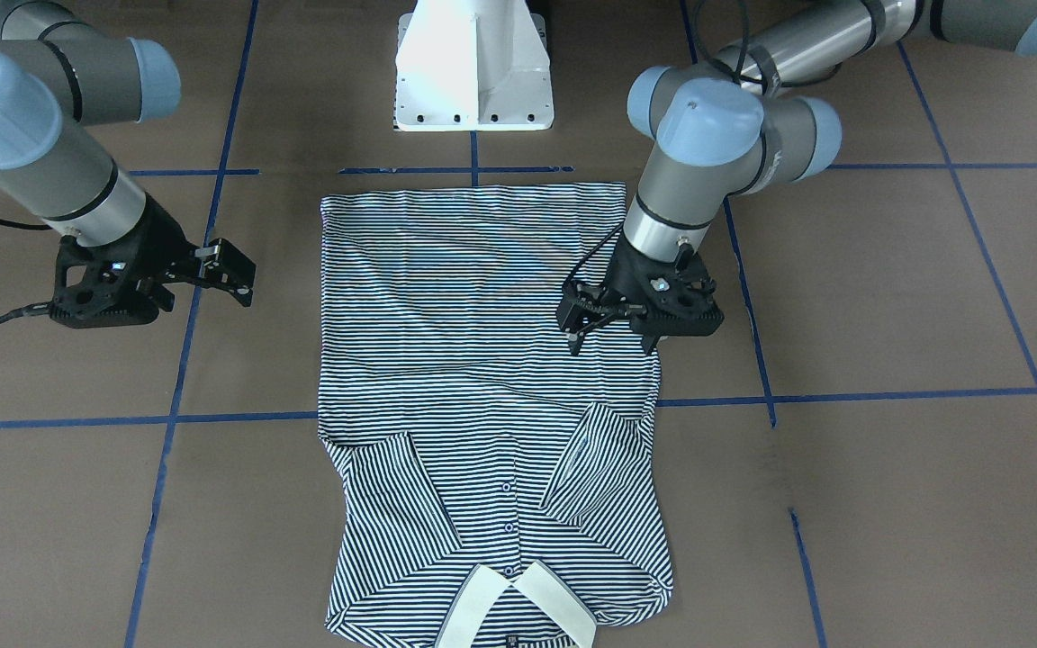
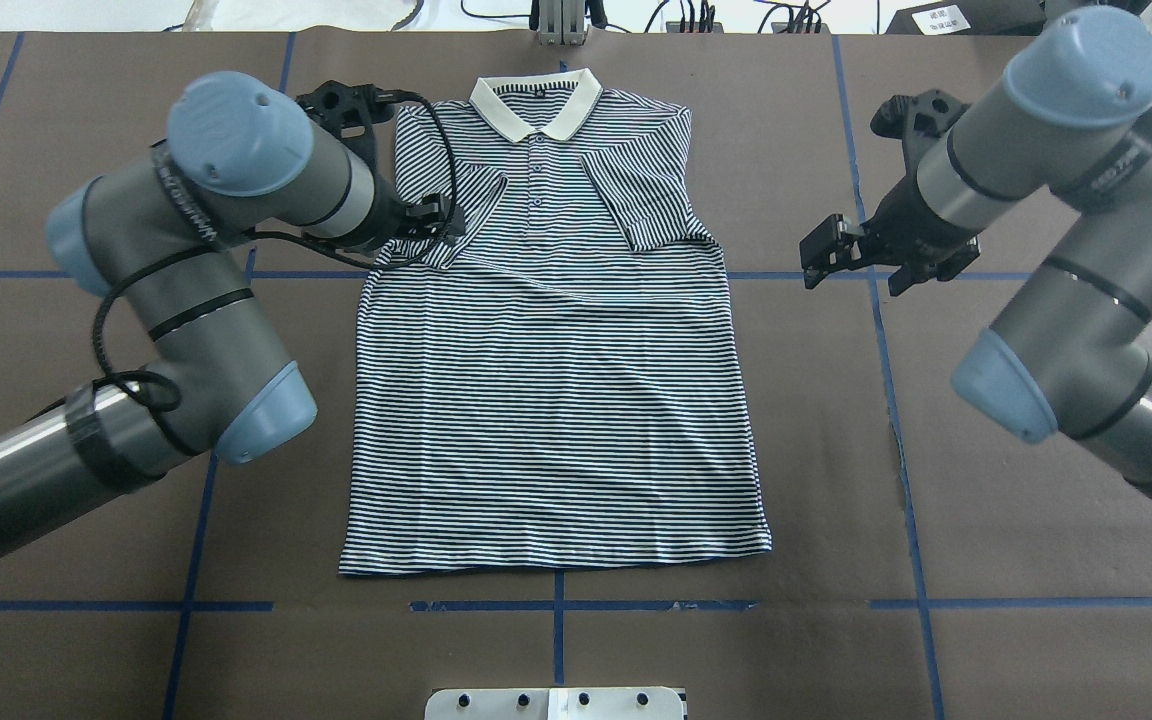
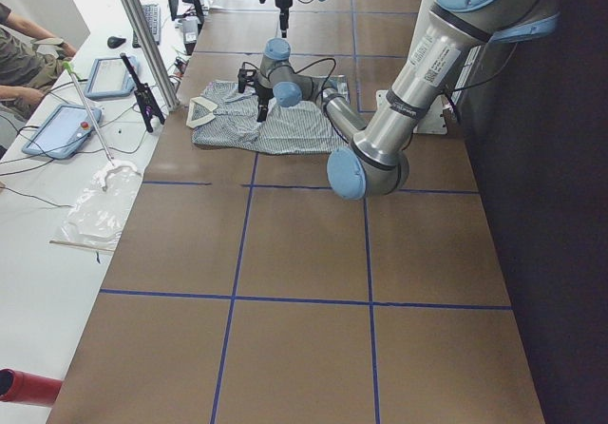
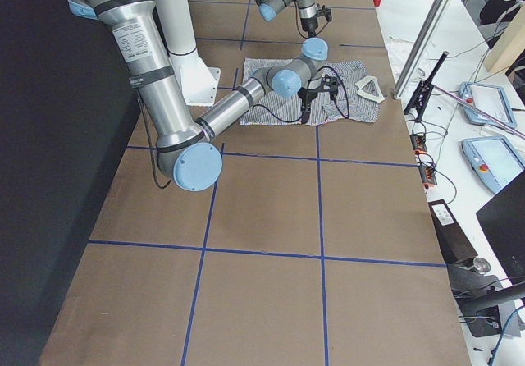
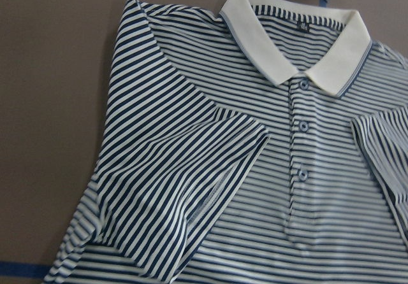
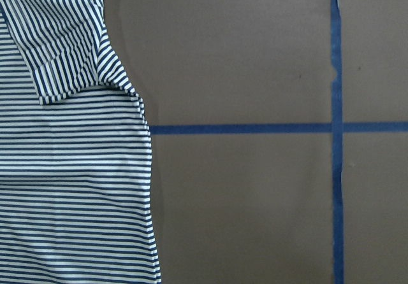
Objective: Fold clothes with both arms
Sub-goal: 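Lower both grippers to the hem corners nearest the robot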
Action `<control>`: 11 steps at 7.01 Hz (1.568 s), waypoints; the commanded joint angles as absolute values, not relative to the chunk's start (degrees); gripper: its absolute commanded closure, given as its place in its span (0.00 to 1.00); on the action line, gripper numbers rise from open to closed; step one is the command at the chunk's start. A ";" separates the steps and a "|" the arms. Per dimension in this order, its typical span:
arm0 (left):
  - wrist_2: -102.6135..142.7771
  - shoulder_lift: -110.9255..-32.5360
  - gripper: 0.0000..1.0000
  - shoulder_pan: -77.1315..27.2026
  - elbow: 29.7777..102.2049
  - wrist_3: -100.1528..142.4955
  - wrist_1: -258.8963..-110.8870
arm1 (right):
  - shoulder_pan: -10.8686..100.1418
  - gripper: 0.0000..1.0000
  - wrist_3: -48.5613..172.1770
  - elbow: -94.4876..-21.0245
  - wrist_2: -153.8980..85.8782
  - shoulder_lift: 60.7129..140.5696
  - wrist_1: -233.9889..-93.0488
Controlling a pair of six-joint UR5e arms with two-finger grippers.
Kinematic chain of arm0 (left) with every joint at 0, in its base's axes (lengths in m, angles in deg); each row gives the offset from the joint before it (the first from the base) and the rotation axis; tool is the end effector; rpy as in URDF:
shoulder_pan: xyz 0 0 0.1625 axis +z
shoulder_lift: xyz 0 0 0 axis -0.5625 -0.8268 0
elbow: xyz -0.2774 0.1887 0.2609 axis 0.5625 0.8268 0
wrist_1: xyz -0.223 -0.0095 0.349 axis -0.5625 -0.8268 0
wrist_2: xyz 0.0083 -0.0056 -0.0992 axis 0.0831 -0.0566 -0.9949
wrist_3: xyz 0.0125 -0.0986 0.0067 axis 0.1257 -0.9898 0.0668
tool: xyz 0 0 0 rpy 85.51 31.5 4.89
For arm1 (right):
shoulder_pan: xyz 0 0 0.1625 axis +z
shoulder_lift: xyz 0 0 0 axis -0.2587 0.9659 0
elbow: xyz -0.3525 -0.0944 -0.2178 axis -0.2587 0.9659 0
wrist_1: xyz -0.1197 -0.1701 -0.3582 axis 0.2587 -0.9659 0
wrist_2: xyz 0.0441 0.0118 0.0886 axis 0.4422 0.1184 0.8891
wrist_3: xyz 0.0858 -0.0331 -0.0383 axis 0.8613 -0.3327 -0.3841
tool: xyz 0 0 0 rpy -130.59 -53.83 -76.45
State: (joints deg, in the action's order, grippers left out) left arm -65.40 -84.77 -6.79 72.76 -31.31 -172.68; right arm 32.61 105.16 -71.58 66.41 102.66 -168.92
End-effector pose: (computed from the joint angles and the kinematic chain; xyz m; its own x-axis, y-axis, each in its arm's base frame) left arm 0.4323 -0.5140 0.2406 0.5780 -0.0119 -0.8159 0.2431 0.9570 0.1583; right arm -0.3357 -0.4840 0.3353 0.6110 0.0475 0.7902 -0.0661 0.9978 -0.0089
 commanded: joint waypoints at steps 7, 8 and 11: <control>-66.49 -71.47 0.00 -5.76 85.59 -28.61 -172.24 | 0.92 0.00 133.81 -78.14 38.51 110.73 -164.02; -66.49 -71.47 0.00 -5.76 85.59 -28.52 -172.32 | 0.83 0.01 133.81 -78.31 38.51 110.55 -164.72; -66.58 -71.47 0.00 -5.67 85.50 -28.52 -172.32 | 0.48 0.36 133.81 -78.05 39.03 110.55 -164.73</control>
State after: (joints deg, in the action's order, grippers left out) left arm -66.55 -71.47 -5.73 85.52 -28.53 -172.32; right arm 0.65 133.81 -78.15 38.82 110.61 -164.69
